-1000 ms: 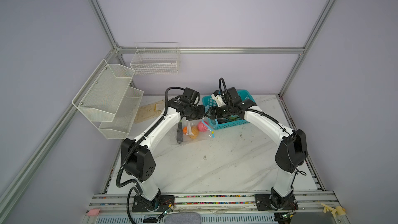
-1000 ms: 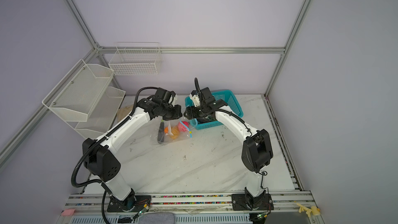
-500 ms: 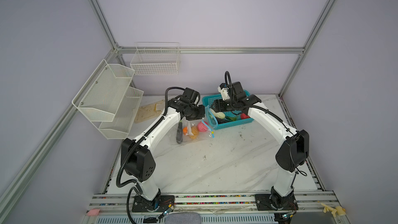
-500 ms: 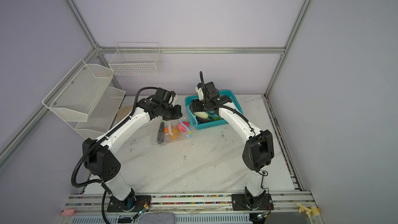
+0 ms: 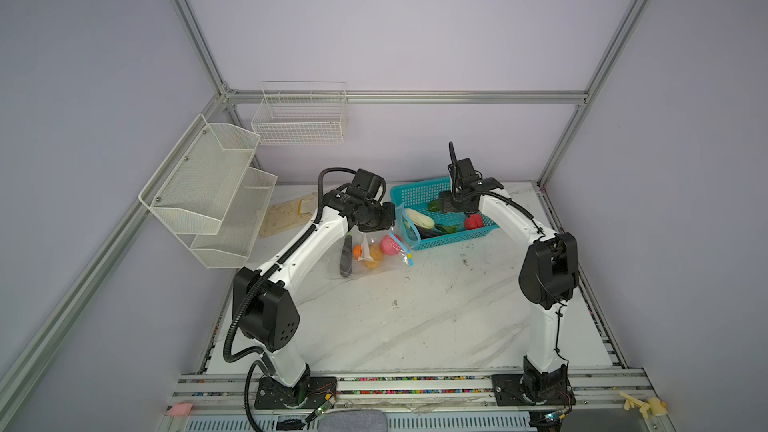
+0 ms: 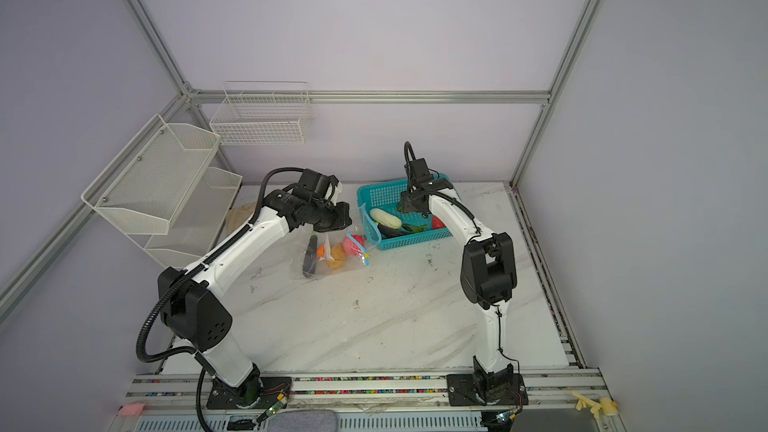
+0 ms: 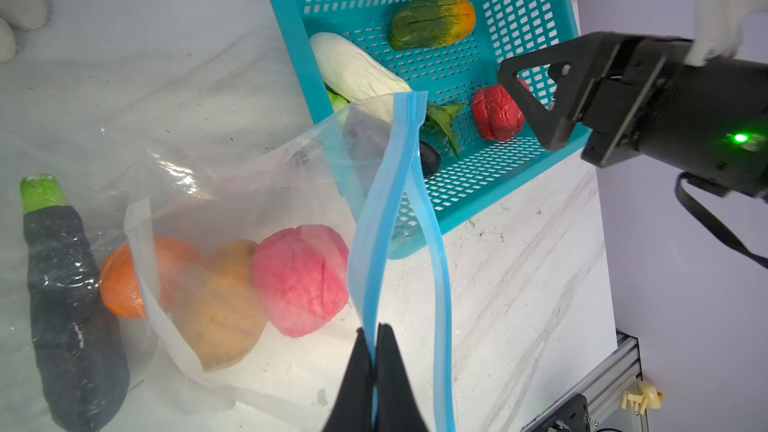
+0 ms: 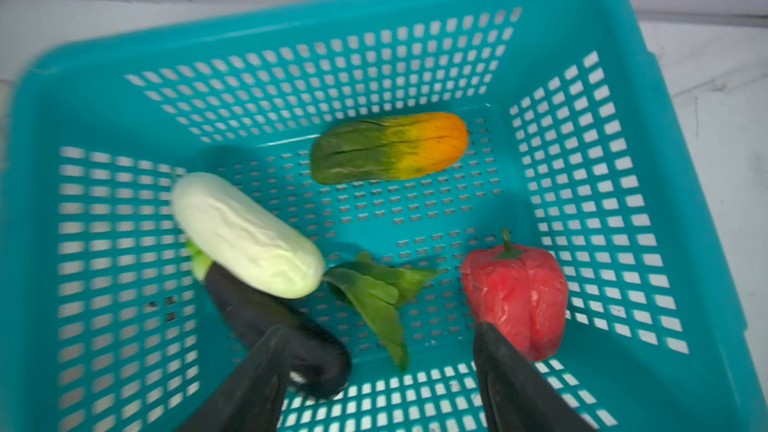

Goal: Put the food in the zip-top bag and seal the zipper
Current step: 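Move the right gripper back into the basket over the red bell pepper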

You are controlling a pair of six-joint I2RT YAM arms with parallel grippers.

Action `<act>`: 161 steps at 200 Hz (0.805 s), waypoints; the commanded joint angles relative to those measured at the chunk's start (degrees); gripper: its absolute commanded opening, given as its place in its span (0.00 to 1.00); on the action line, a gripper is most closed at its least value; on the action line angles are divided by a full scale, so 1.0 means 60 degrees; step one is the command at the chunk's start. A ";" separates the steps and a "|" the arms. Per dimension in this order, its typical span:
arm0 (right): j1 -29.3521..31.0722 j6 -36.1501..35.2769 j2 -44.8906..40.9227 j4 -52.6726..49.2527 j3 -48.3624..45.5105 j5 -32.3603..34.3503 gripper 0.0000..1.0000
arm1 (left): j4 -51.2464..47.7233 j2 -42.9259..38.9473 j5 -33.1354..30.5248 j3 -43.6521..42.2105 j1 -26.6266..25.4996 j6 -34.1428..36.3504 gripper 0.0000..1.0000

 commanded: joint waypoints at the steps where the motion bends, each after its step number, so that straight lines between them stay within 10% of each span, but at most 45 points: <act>1: -0.0259 -0.0198 0.0464 -0.0507 0.0419 0.0851 0.73 | 0.0364 -0.0577 0.0182 -0.0342 0.0062 -0.0144 0.00; 161: -0.1146 -0.0355 0.1950 -0.0545 0.0584 0.1270 0.83 | 0.0472 -0.0570 0.0195 -0.0529 0.0064 -0.0089 0.00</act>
